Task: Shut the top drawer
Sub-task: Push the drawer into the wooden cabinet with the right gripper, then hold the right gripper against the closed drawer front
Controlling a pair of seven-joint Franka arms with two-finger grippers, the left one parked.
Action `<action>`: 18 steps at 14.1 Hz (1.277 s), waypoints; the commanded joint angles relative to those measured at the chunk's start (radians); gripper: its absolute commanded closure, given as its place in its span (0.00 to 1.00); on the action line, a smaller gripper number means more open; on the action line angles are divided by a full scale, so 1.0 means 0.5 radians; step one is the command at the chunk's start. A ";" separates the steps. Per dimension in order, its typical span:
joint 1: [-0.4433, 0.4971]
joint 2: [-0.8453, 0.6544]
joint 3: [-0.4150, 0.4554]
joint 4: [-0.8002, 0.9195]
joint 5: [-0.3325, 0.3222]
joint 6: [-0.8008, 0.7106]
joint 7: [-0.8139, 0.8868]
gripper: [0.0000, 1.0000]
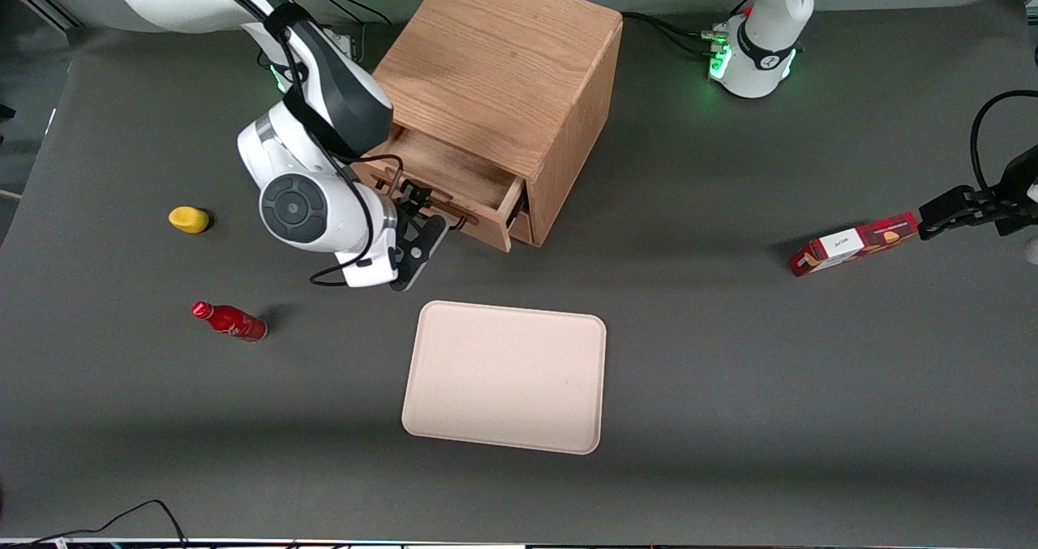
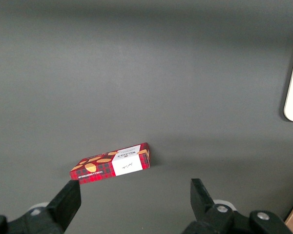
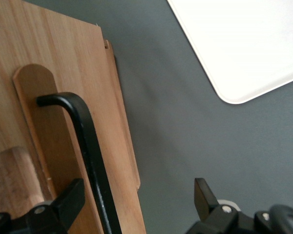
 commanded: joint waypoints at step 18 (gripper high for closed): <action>0.009 -0.184 0.177 -0.264 0.081 -0.003 0.311 0.00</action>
